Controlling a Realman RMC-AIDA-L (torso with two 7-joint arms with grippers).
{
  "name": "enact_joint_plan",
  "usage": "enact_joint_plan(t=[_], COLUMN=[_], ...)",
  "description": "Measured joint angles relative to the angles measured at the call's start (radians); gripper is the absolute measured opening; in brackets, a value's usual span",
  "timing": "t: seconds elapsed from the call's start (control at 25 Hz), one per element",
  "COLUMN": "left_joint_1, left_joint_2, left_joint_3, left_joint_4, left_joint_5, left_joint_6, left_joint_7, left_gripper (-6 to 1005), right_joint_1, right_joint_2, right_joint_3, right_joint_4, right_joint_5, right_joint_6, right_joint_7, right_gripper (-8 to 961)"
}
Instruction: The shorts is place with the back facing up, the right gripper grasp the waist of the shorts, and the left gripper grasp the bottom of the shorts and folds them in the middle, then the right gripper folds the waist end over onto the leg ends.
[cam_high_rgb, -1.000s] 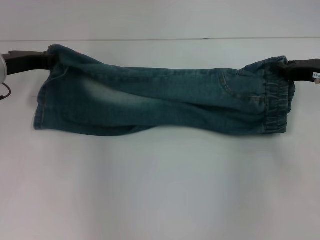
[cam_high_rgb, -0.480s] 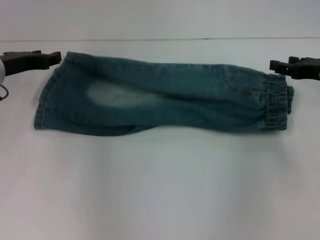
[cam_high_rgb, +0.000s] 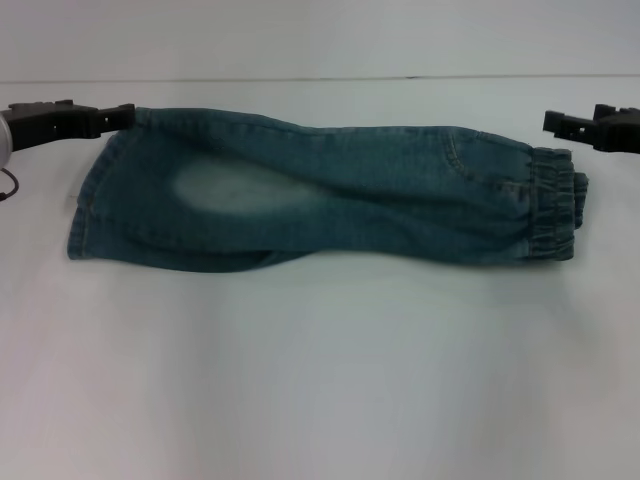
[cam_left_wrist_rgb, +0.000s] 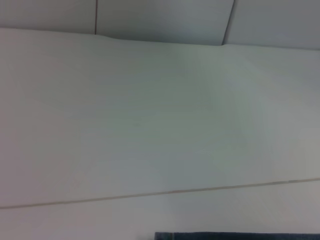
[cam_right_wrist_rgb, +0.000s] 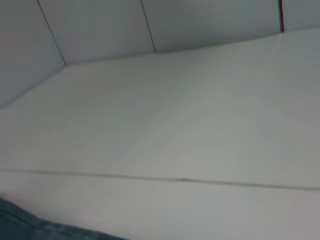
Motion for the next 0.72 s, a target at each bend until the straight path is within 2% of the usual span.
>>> enact_joint_plan(t=[0.16,0.28,0.48,0.72], left_joint_1=[0.007,0.018,0.038,0.037], left_joint_2=[0.015,0.022,0.01,0.005], left_joint_3=[-0.001,-0.002,-0.002,0.001], left_joint_4=[0.002,0.021,0.078,0.088], left_joint_5=[0.0,-0.005,-0.018,-0.035], left_joint_6=[0.073,0.171,0.283,0.369], left_joint_7=[-0.014,-0.013,-0.008,-0.003], left_gripper=[879,898,918,917], right_joint_1=[-0.069,-0.126,-0.201,-0.232], right_joint_2=[0.009,0.008,0.01,0.01], right_joint_3=[0.0,0.005,0.049,0.105], right_joint_4=[-0.044,-0.046,-0.021,0.014], right_joint_5=[0.111,0.213,0.311,0.319], right_joint_6=[-0.081,-0.146,-0.248,-0.35], right_joint_7=[-0.008,-0.039,-0.107,-0.155], right_gripper=[915,915,914,910])
